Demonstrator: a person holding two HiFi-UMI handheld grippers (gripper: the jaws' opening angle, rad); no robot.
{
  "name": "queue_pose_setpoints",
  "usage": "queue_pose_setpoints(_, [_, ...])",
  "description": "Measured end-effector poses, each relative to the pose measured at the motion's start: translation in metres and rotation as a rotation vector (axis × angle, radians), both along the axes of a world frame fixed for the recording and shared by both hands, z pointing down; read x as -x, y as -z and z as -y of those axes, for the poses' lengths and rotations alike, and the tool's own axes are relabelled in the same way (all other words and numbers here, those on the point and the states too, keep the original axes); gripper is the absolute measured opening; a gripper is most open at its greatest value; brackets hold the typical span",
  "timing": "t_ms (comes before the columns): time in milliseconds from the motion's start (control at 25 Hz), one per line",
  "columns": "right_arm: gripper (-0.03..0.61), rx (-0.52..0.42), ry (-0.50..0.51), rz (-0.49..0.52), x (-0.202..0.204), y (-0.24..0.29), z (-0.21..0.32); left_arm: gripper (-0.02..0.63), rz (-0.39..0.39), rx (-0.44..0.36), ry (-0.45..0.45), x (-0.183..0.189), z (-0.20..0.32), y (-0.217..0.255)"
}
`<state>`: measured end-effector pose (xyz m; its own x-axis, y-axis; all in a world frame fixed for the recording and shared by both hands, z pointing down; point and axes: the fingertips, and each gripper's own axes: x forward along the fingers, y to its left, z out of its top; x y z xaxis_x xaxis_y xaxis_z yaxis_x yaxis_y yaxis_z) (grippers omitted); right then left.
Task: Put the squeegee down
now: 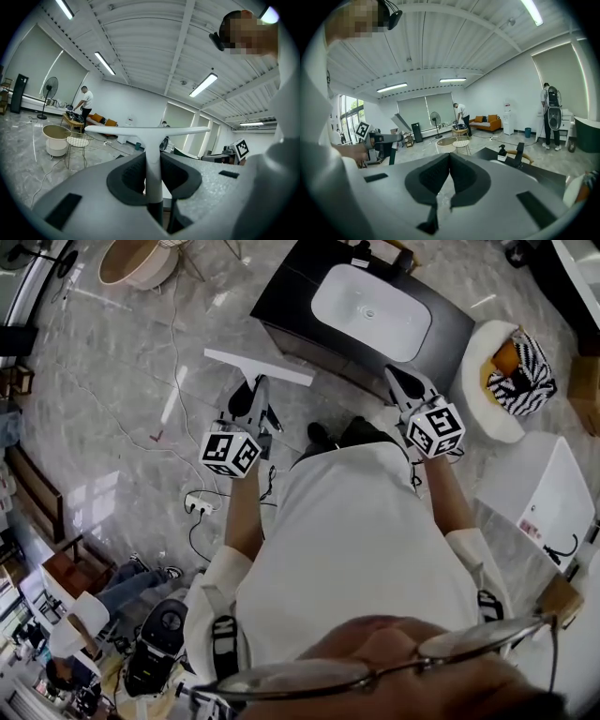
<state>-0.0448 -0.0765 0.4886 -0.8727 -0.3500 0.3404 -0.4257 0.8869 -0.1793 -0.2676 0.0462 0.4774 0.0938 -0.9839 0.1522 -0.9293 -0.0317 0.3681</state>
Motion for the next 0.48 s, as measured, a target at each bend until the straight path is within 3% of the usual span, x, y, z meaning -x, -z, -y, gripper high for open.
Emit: queue_pose_setpoints(480, [0.005,0.053,-0.003,0.001,0.016,-0.019,0.04,0.072,-0.002,0.034,-0.002,0.011,0.044,-0.011])
